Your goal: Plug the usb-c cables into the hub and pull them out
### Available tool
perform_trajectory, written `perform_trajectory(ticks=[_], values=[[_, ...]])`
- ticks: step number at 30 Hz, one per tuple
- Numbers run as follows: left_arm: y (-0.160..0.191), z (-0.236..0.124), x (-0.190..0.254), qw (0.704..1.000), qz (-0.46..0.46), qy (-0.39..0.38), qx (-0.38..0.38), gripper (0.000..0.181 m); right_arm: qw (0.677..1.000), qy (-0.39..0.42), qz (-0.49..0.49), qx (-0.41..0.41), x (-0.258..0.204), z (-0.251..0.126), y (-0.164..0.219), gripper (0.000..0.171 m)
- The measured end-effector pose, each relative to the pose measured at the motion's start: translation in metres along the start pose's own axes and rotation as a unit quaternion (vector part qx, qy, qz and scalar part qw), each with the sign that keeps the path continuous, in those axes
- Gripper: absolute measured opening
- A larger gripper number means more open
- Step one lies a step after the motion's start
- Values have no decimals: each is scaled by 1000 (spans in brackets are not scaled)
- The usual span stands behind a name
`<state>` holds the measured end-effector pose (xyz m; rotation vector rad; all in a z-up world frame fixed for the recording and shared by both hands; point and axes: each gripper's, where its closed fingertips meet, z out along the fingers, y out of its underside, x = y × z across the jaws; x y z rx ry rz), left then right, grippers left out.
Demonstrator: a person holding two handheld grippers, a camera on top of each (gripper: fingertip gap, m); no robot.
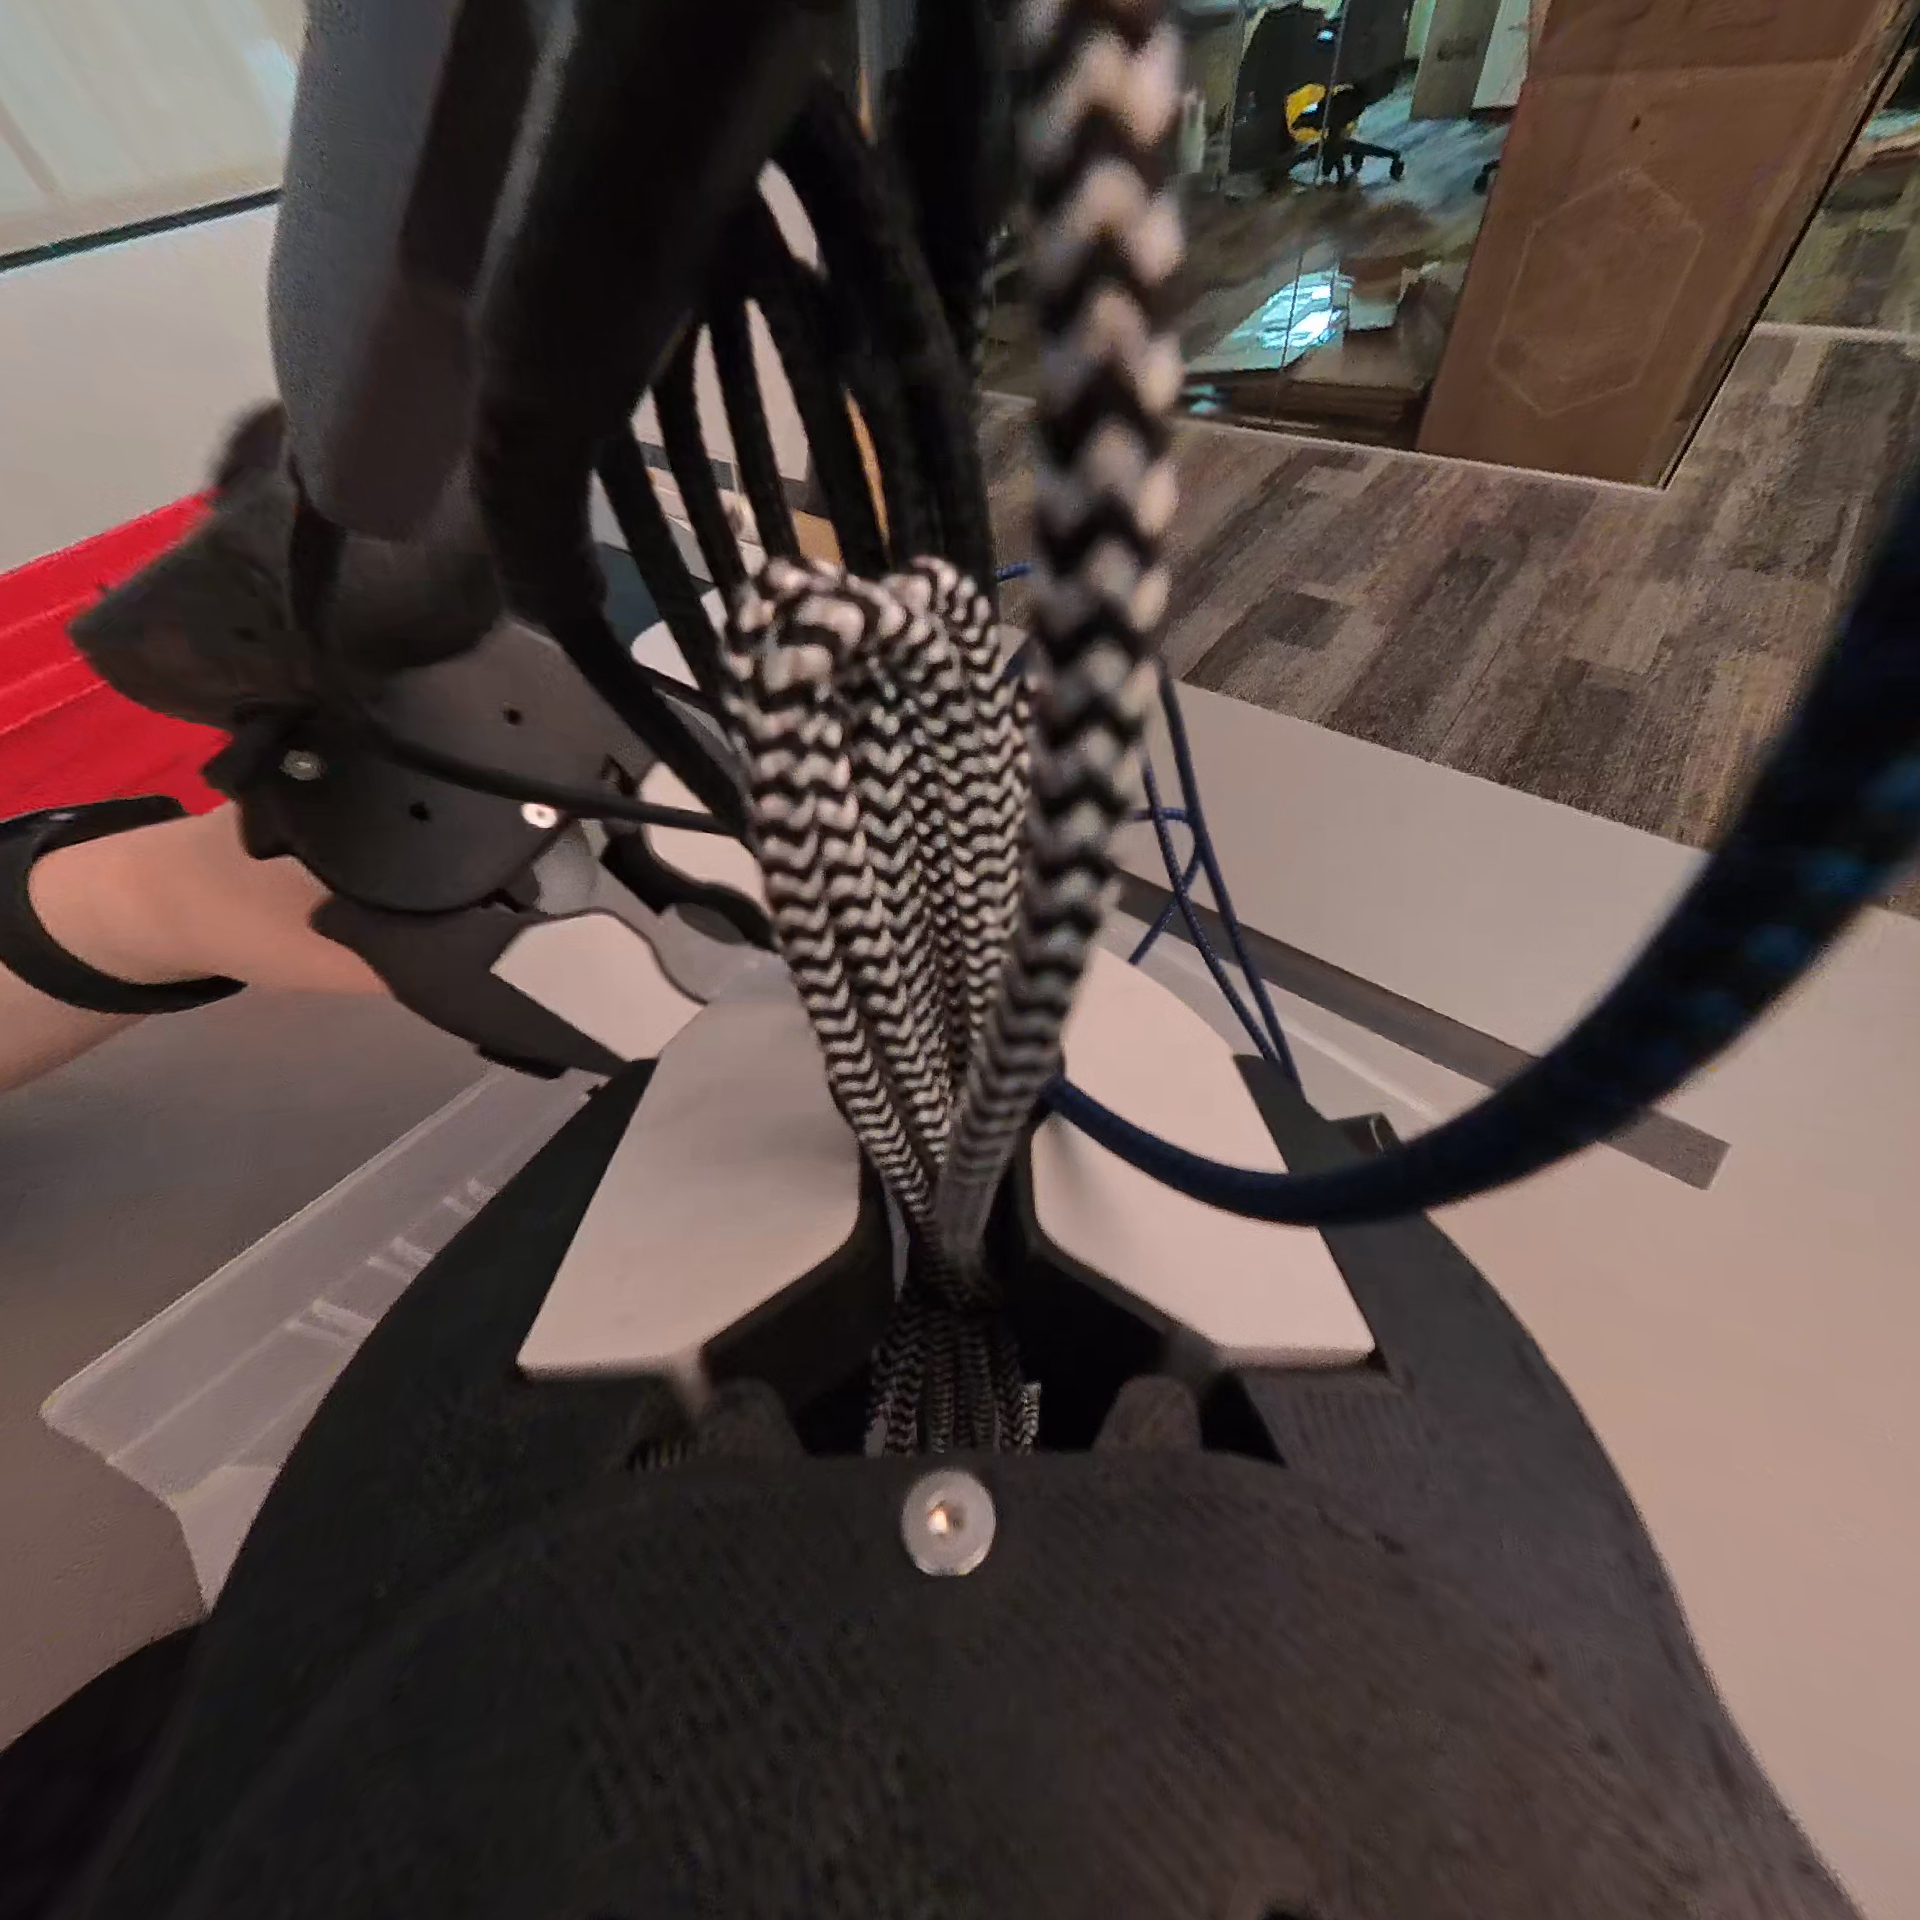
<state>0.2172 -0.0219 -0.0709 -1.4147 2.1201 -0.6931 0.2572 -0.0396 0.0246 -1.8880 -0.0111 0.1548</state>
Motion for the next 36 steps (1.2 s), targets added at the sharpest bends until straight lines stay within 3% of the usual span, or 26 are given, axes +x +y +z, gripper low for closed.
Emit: perform_trajectory(ticks=[1, 3, 5, 11, 18, 22, 25, 29, 32, 34, 36], values=[[-2, -6, -2, 1000, -11, -3, 19, 38, 1000, -2, 5, -8, 1, 4, 3, 20], [1, -19, -6, 998, -40, -6, 40, 64, 999, -6, 12, -34, 2, 13, 13, 20], [6, -37, -8, 996, -66, 0, 60, 72, 997, -5, 2, -77, 2, 21, 26, 20], [12, -112, -1, 981, -97, 20, 170, 66, 979, -29, -85, -182, -17, 50, 58, 20], [40, -167, 17, 978, -99, 49, 177, 67, 923, -44, -195, -330, -35, 82, 107, 19], [48, -185, 14, 982, -86, 29, 167, 69, 917, -28, -216, -333, -36, 90, 109, 27], [51, -194, 8, 981, -89, 19, 172, 70, 918, -12, -191, -347, -28, 83, 115, 45], [56, -203, 6, 977, -117, 42, 174, 71, 922, 12, -198, -332, -25, 72, 104, 45], [59, -212, 3, 977, -119, 37, 175, 71, 921, 13, -196, -337, -31, 60, 98, 63], [60, -220, 1, 975, -123, 36, 181, 70, 919, 21, -208, -333, -31, 52, 93, 64], [63, -226, 0, 974, -129, 36, 182, 70, 924, 27, -209, -320, -31, 45, 85, 47]])
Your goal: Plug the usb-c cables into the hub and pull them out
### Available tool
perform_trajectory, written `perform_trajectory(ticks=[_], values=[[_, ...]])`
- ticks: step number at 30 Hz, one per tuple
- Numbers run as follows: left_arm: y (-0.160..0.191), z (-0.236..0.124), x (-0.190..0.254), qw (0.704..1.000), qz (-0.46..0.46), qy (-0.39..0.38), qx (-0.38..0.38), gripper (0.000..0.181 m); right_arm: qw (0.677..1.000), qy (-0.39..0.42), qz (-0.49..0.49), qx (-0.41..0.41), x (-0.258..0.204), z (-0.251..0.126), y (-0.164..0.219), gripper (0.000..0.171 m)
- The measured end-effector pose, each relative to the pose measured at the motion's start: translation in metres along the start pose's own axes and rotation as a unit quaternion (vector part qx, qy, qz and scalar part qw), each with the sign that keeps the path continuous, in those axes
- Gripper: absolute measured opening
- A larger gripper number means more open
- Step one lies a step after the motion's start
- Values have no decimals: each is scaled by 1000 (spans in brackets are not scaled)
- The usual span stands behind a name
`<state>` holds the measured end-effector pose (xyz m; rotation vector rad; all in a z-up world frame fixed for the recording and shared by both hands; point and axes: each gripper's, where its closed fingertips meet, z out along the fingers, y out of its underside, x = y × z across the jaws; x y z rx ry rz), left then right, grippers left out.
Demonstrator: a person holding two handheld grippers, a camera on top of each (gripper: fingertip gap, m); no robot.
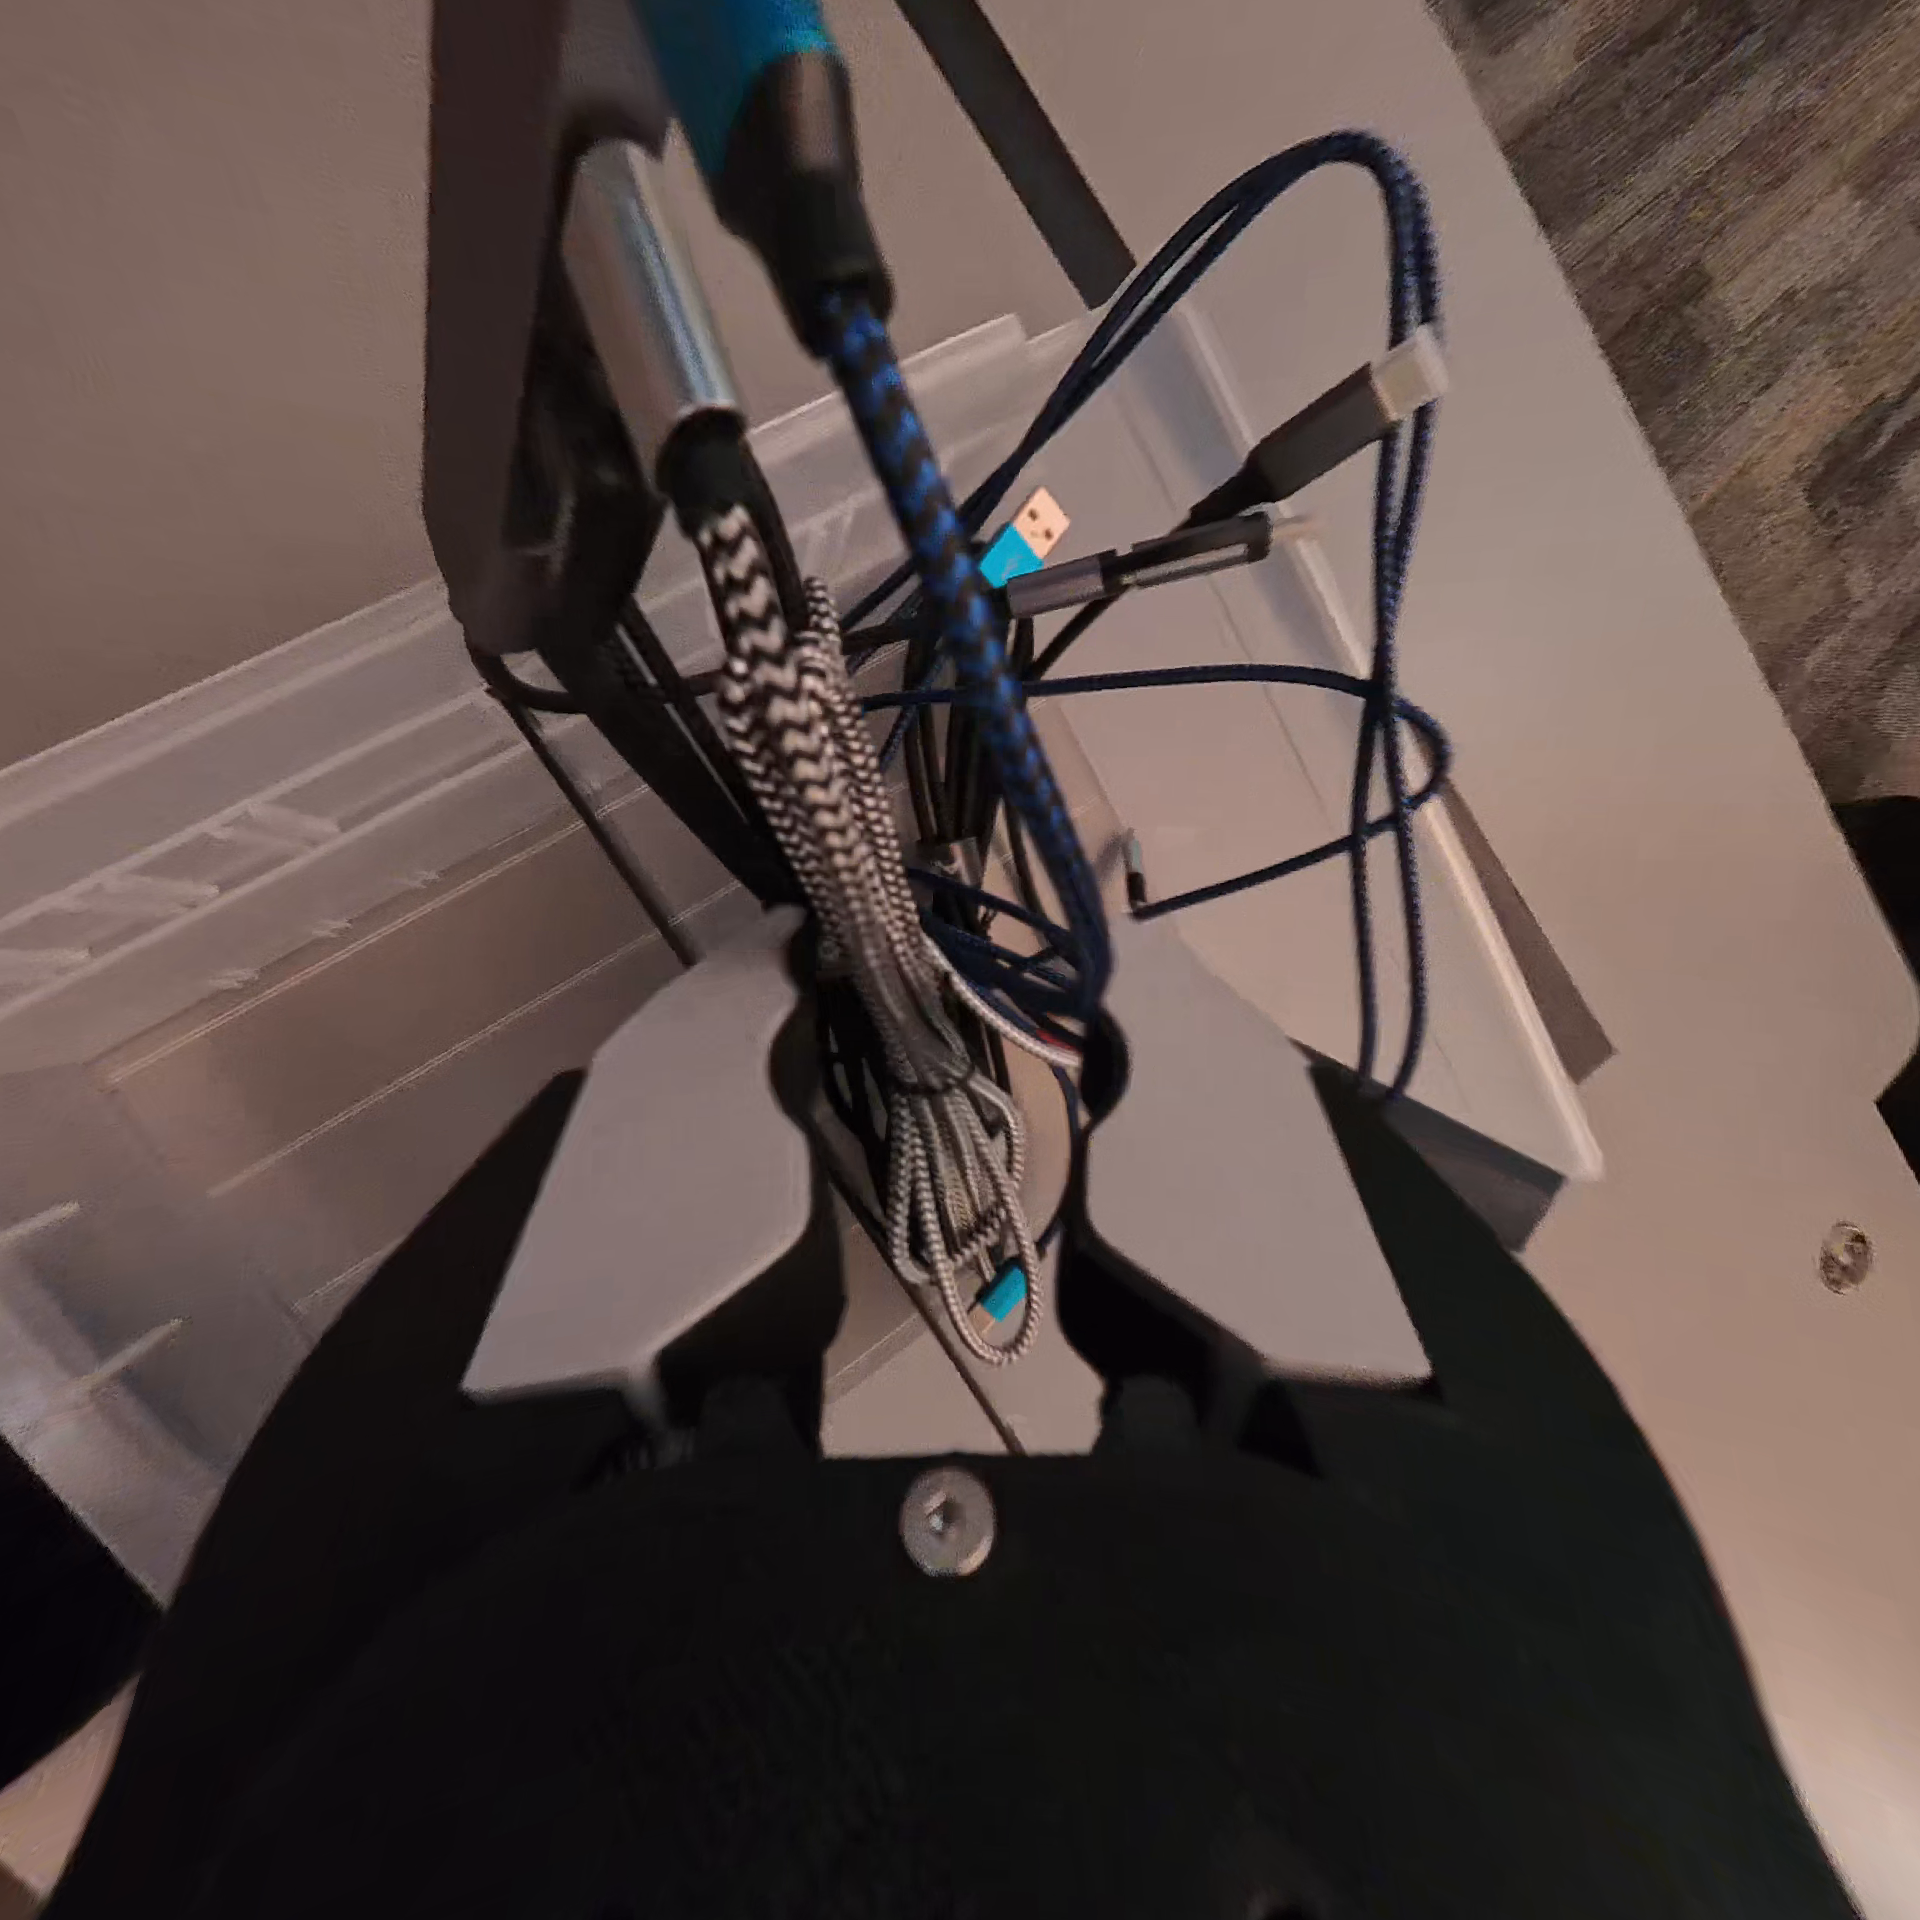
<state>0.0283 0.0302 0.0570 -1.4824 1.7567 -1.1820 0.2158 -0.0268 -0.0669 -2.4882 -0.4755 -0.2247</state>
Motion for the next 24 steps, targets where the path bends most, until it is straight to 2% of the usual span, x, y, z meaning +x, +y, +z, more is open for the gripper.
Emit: perform_trajectory(ticks=[3, 5, 9, 14, 17, 21, 23, 24], values=[[1, -7, -4, 1000, -4, -7, -2, 70, 999, -2, -5, 35, 1, -8, -5, 21], [2, -10, -6, 1000, -9, -10, -2, 69, 999, -19, 1, 46, -2, -5, -4, 18], [3, -17, -8, 1000, -17, -14, -4, 69, 998, -56, 26, 19, -9, -1, 12, 17], [-10, -46, -10, 998, -27, -33, 36, 70, 994, -72, 69, 40, -12, -32, 22, 37], [-16, -81, -20, 994, -36, -86, 64, 70, 994, -27, 100, 35, -1, -57, 40, 49], [-24, -147, -24, 974, -59, -174, 134, 69, 981, 47, 189, -7, 23, -82, 83, 59], [-24, -192, -30, 945, -80, -263, 178, 65, 968, 47, 245, -14, 27, -87, 101, 63], [-17, -218, -40, 917, -97, -335, 192, 61, 960, 37, 277, -15, 27, -86, 108, 66]])
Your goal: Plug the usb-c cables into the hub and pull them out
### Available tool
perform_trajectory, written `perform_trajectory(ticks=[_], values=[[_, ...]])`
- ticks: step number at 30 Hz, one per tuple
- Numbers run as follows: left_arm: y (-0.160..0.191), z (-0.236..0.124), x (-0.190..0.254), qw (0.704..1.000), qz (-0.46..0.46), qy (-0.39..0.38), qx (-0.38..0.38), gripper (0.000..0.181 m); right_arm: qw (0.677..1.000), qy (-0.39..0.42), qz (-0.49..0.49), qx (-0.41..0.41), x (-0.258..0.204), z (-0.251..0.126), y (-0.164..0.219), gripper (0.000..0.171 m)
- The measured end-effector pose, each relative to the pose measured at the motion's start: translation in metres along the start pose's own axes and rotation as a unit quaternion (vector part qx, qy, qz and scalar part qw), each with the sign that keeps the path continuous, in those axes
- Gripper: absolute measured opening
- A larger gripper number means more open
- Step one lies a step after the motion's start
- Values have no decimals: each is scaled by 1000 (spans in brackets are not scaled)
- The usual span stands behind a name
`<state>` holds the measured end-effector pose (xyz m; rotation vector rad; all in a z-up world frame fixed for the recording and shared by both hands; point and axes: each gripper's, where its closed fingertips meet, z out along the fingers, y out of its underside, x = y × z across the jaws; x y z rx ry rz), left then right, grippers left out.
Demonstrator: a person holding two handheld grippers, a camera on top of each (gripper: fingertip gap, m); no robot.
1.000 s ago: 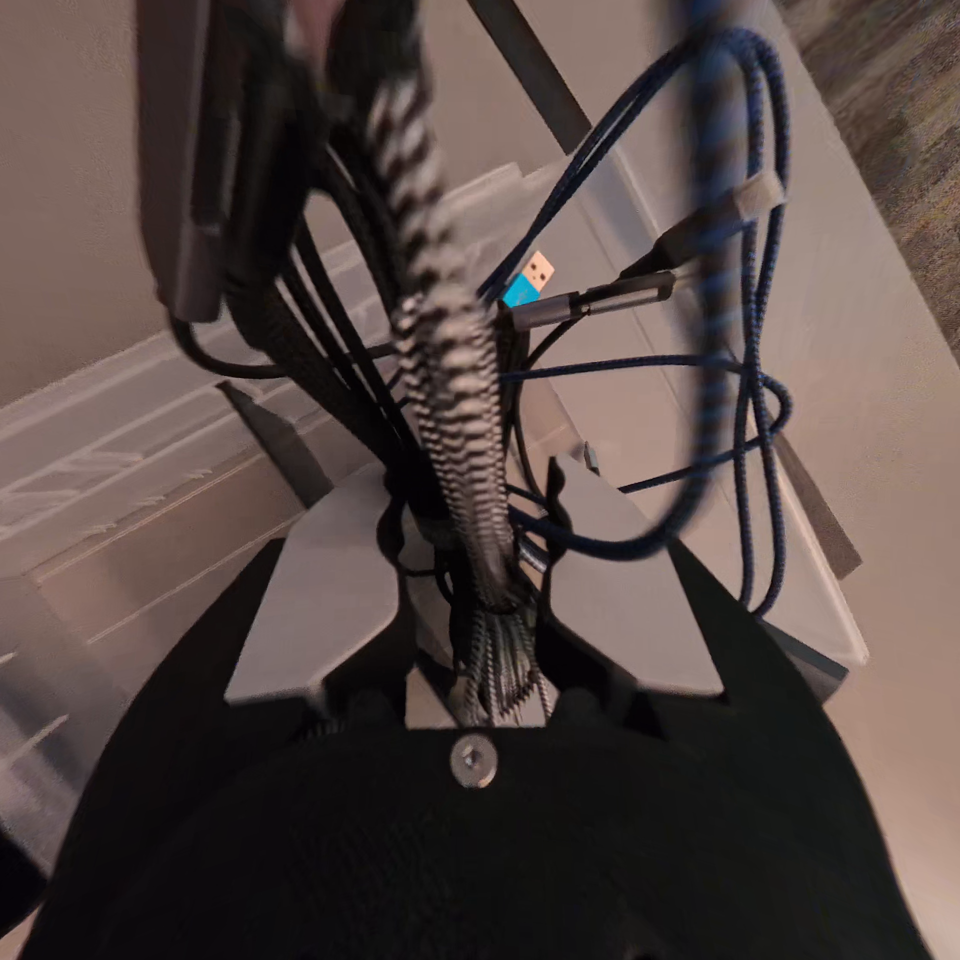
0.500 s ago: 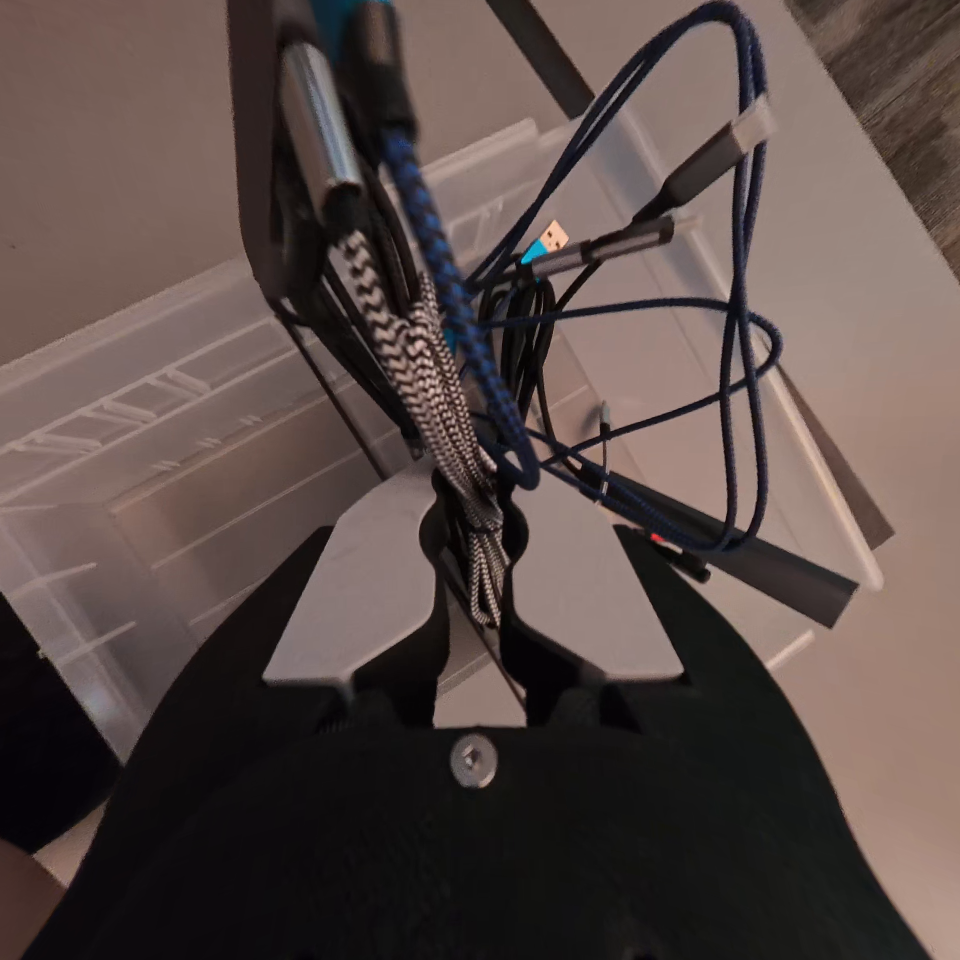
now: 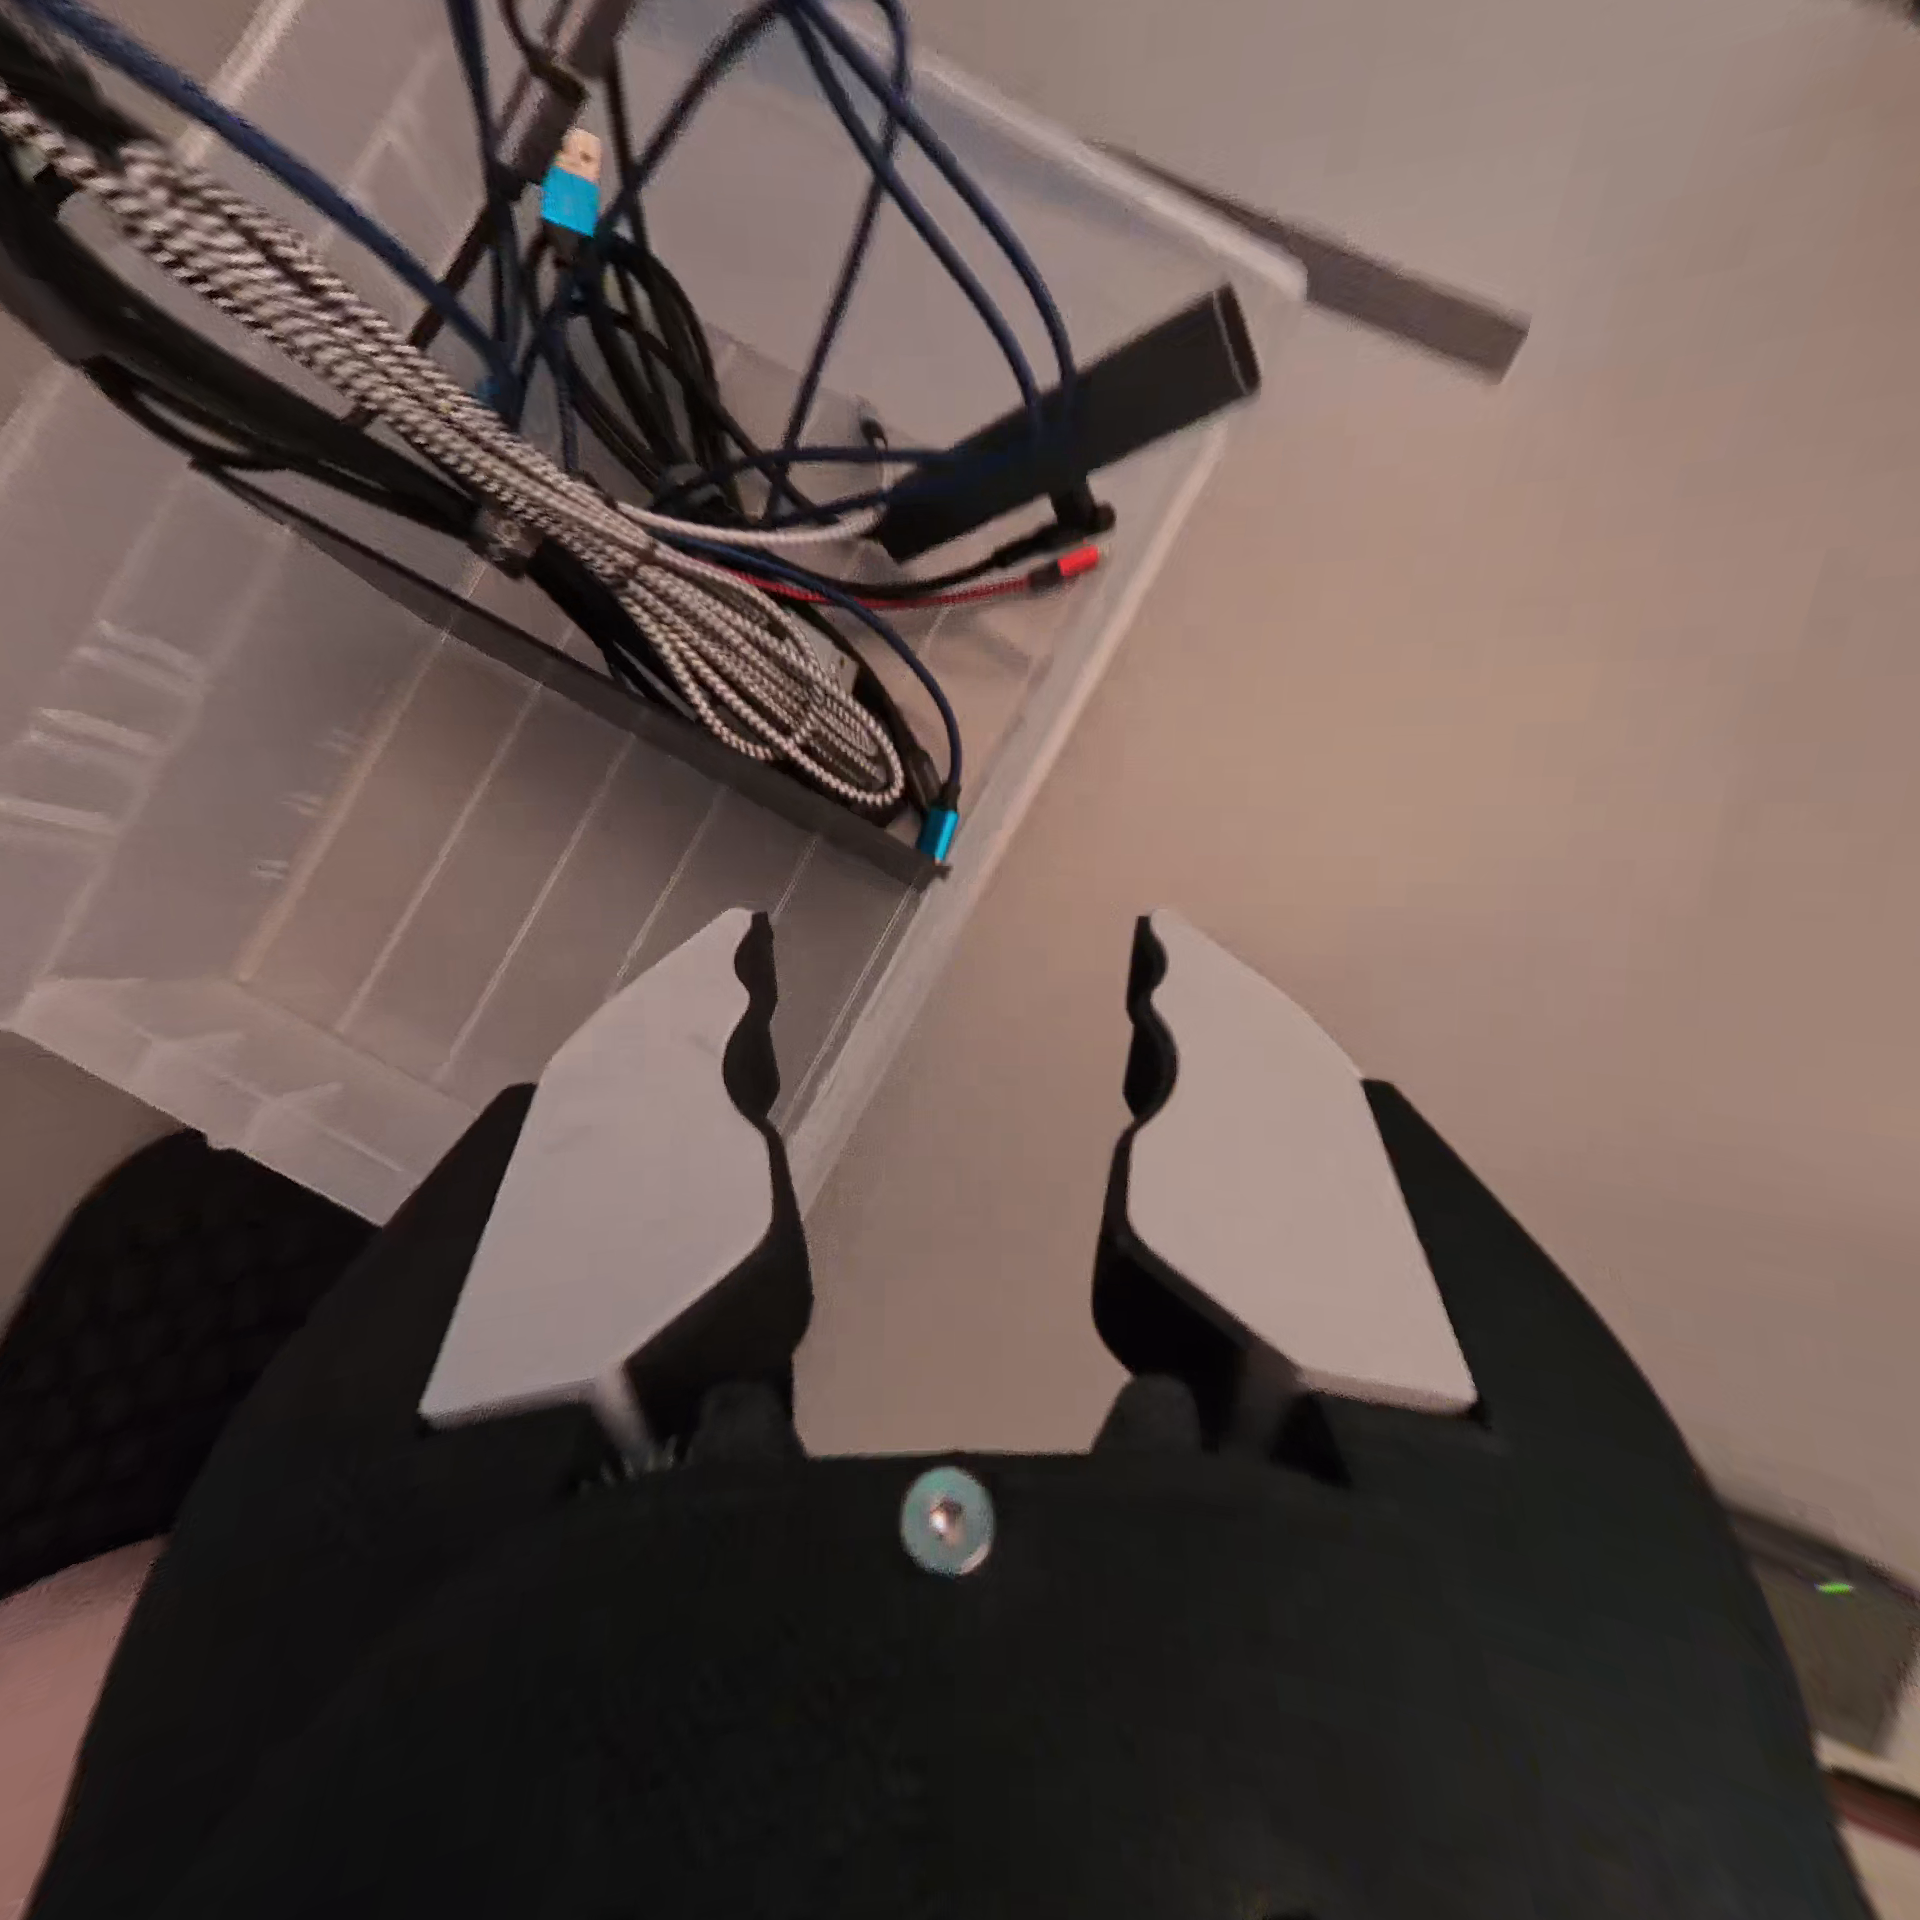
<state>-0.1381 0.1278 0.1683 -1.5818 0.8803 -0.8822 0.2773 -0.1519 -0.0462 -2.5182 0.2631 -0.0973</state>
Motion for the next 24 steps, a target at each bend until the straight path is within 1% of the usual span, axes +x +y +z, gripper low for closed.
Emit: perform_trajectory(ticks=[1, 2, 3, 4, 6, 8, 9, 10, 11, 12, 13, 14, 15, 16, 18, 19, 20, 21, 22, 23, 24], values=[[-4, -15, -21, 998, -4, -65, 17, 59, 999, -11, 31, -10, 3, 2, 7, 69], [-7, -29, -36, 994, 4, -107, 24, 61, 998, -22, 56, -22, 4, 6, 14, 70], [-6, -39, -53, 989, 15, -146, 6, 66, 996, -33, 73, -36, 5, 10, 20, 71], [1, -49, -72, 982, 22, -187, -27, 71, 995, -41, 83, -48, 4, 16, 26, 72], [25, -66, -115, 962, 17, -247, -115, 80, 991, -55, 94, -82, 1, 27, 36, 72], [61, -83, -159, 934, -3, -285, -214, 81, 984, -72, 104, -124, -6, 36, 45, 73], [80, -92, -181, 920, -10, -299, -254, 81, 981, -77, 106, -140, -9, 39, 48, 72], [96, -98, -201, 911, -16, -306, -278, 82, 979, -78, 106, -154, -12, 42, 50, 67], [108, -101, -217, 908, -21, -303, -287, 74, 978, -76, 105, -166, -14, 45, 51, 63], [116, -101, -229, 913, -33, -288, -286, 66, 976, -73, 106, -178, -15, 47, 53, 57], [123, -98, -237, 920, -59, -267, -279, 65, 973, -74, 109, -190, -17, 49, 54, 47], [131, -95, -242, 926, -93, -242, -274, 69, 970, -82, 113, -201, -21, 50, 55, 38], [142, -92, -245, 926, -129, -217, -280, 73, 966, -90, 118, -211, -25, 52, 57, 34], [159, -92, -248, 918, -160, -199, -305, 76, 963, -93, 119, -221, -28, 53, 59, 28], [197, -99, -261, 885, -187, -198, -378, 84, 959, -88, 117, -241, -28, 56, 66, 18], [209, -101, -269, 874, -186, -206, -400, 83, 957, -91, 120, -247, -30, 57, 68, 17], [217, -100, -274, 871, -191, -205, -403, 76, 954, -96, 130, -251, -31, 57, 70, 17], [221, -94, -274, 873, -210, -189, -397, 70, 952, -96, 142, -252, -31, 57, 69, 17], [225, -89, -272, 873, -232, -168, -394, 68, 951, -93, 147, -255, -31, 57, 70, 16], [231, -86, -270, 869, -247, -153, -401, 63, 952, -86, 138, -259, -30, 57, 70, 15], [242, -88, -270, 857, -252, -152, -423, 59, 953, -76, 124, -265, -30, 57, 71, 13]])
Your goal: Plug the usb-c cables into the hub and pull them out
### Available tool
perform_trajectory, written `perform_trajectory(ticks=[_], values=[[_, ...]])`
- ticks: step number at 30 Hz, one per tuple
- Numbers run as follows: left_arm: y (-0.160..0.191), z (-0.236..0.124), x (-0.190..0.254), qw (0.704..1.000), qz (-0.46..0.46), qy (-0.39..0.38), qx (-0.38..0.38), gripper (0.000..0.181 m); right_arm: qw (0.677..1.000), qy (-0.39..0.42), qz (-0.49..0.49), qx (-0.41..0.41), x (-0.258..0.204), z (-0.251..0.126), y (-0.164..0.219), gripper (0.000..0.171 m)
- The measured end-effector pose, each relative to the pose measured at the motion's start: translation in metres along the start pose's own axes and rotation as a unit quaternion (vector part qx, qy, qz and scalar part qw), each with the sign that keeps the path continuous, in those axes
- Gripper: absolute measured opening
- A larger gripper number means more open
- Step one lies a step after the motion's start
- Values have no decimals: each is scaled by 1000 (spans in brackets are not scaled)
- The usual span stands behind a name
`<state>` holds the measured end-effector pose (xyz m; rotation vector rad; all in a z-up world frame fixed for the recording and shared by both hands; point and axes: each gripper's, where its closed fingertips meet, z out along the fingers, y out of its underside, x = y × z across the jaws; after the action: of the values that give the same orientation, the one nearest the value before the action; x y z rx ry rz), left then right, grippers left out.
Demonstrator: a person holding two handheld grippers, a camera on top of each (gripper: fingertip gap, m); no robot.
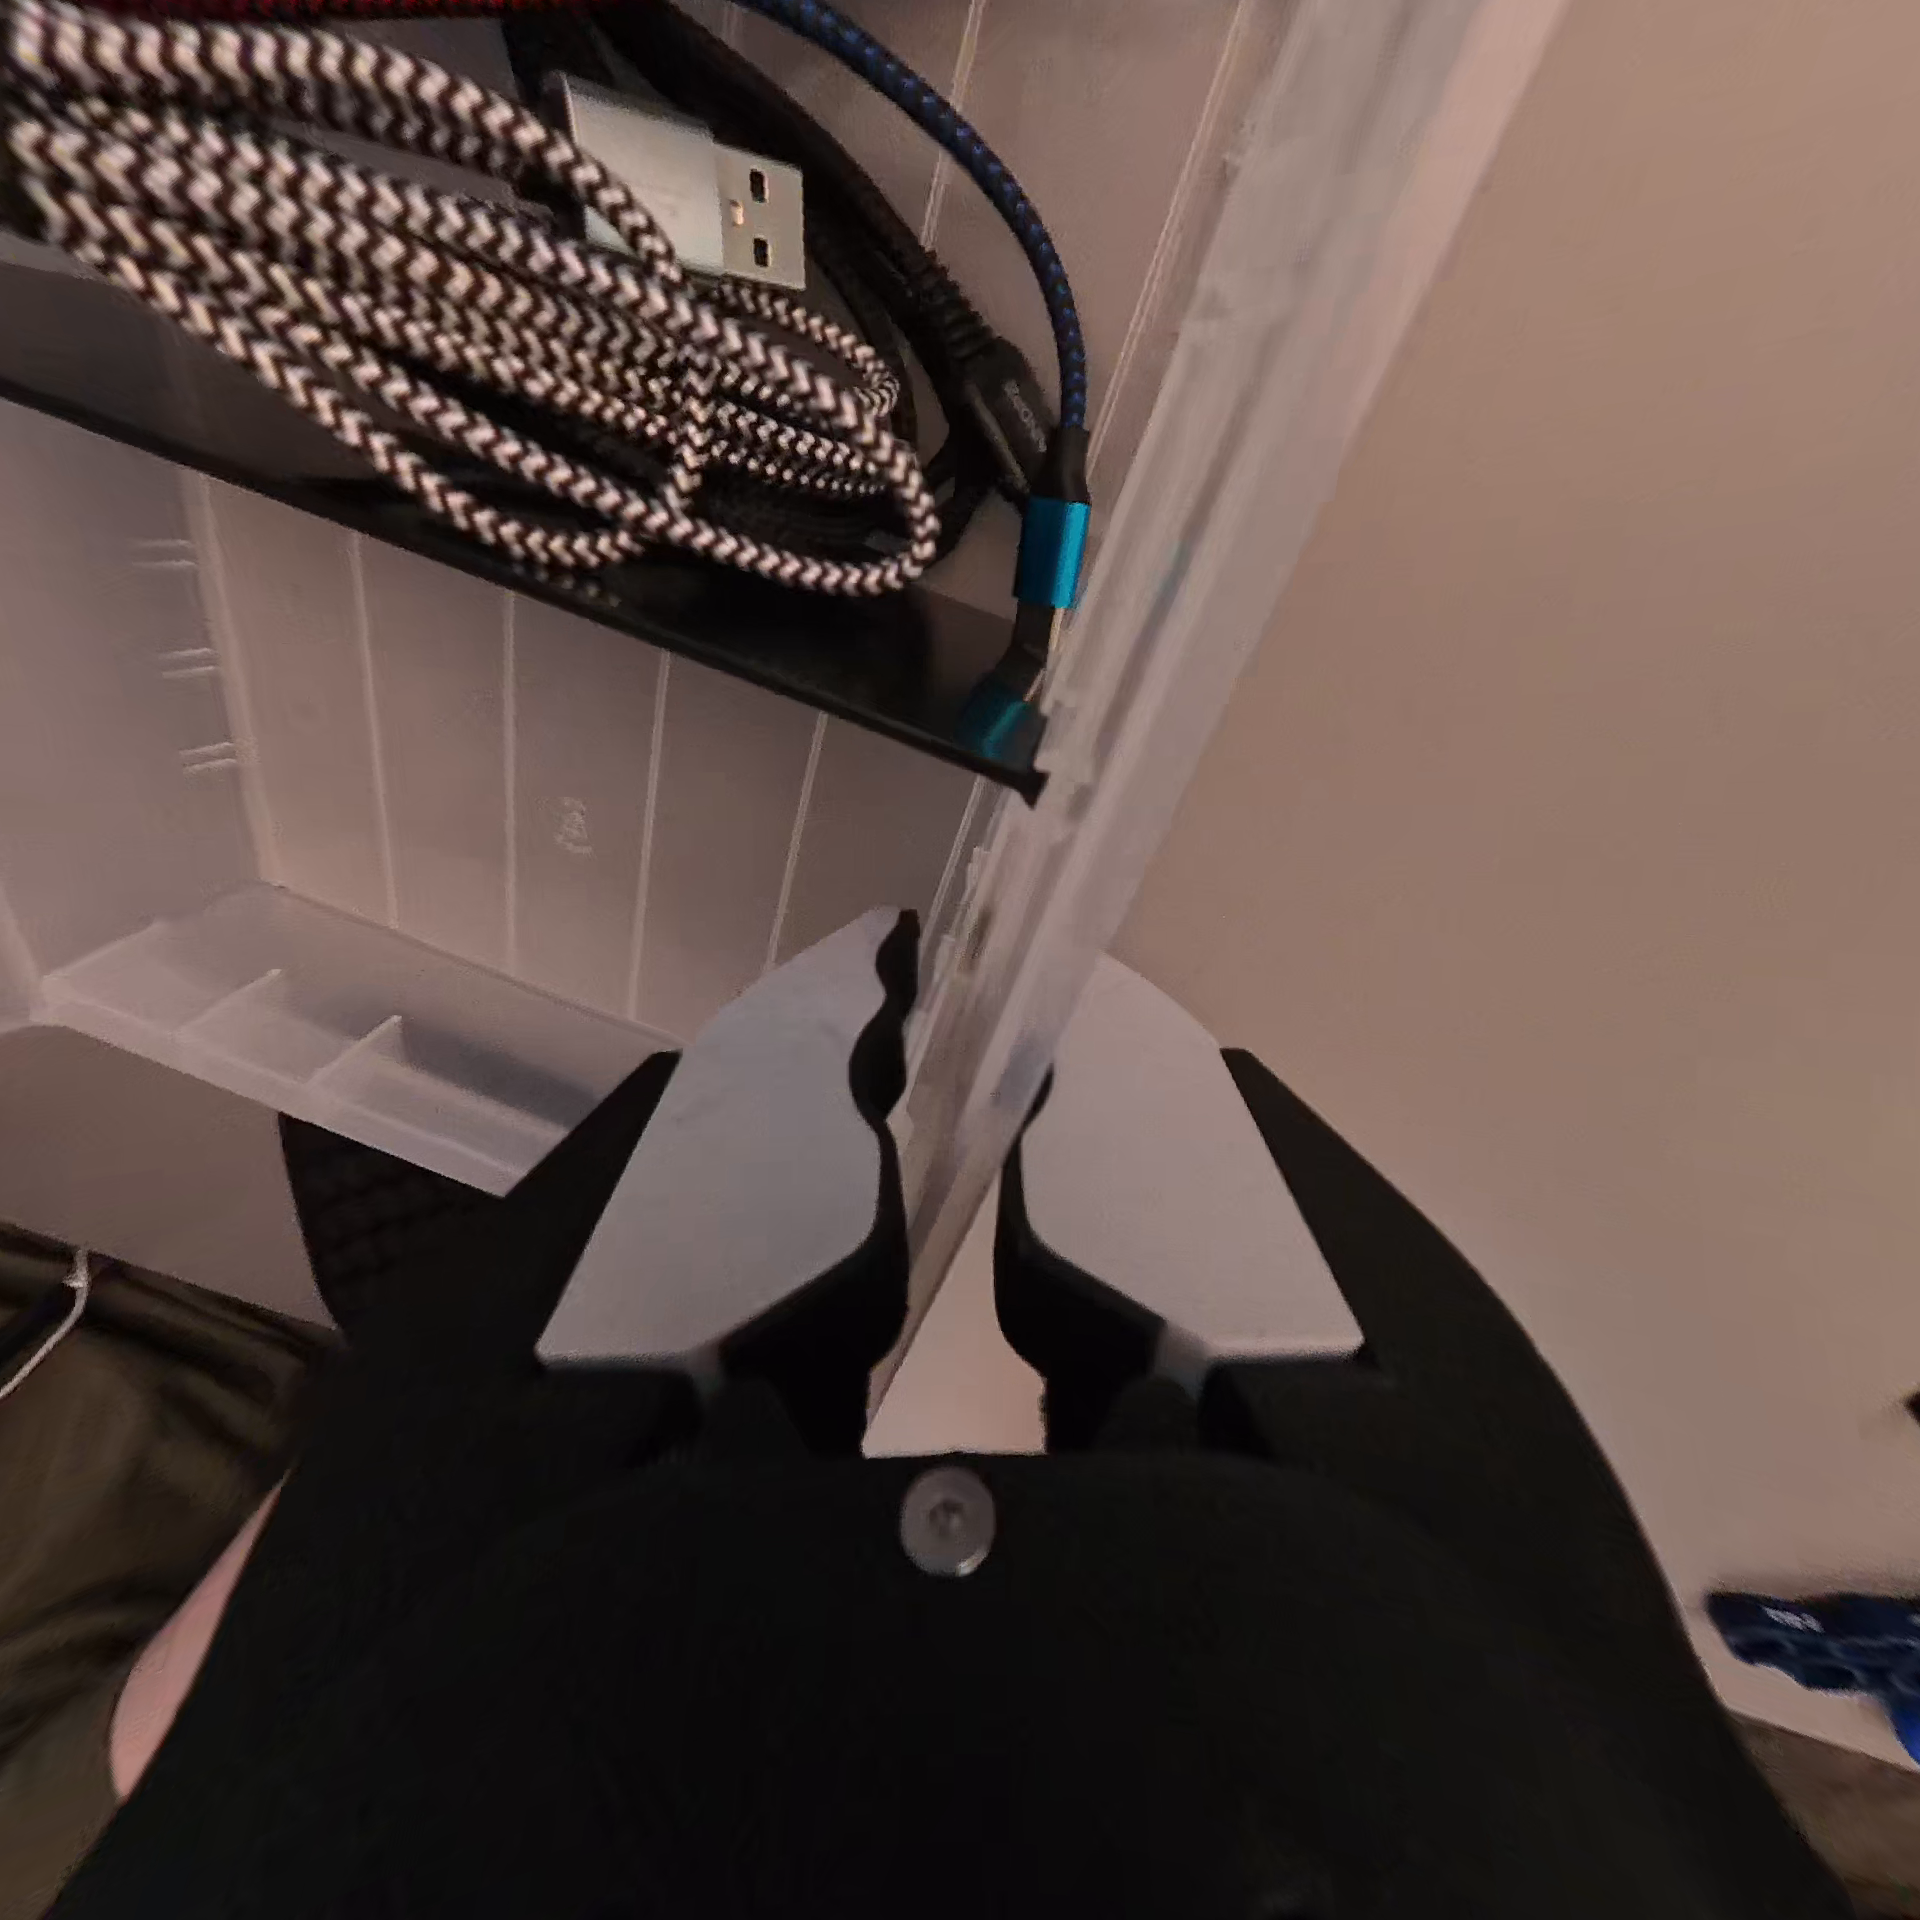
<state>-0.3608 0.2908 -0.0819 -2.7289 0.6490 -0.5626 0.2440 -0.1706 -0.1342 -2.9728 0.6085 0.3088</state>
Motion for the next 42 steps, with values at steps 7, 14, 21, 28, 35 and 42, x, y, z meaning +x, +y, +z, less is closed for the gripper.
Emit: perform_trajectory(ticks=[7, 14, 21, 28, 35, 42], values=[[42, 31, -18, 981, 56, -75, -170, 4, 999, 5, -9, -36, -15, 3, 3, 11], [59, 38, 31, 952, 143, -86, -257, 13, 996, 7, -39, -77, -47, 9, -3, 9], [80, 47, 88, 923, 204, -88, -315, 19, 990, 3, -84, -113, -100, 19, -14, 11], [101, 47, 119, 899, 241, -79, -357, 21, 990, -13, -102, -92, -136, 20, -29, 19], [106, 23, 126, 910, 241, -53, -333, 41, 990, 28, -64, 123, -150, -58, -62, 27], [97, -32, 136, 946, 254, -42, -198, 36, 838, -57, -334, 427, -341, -157, -65, 28]])
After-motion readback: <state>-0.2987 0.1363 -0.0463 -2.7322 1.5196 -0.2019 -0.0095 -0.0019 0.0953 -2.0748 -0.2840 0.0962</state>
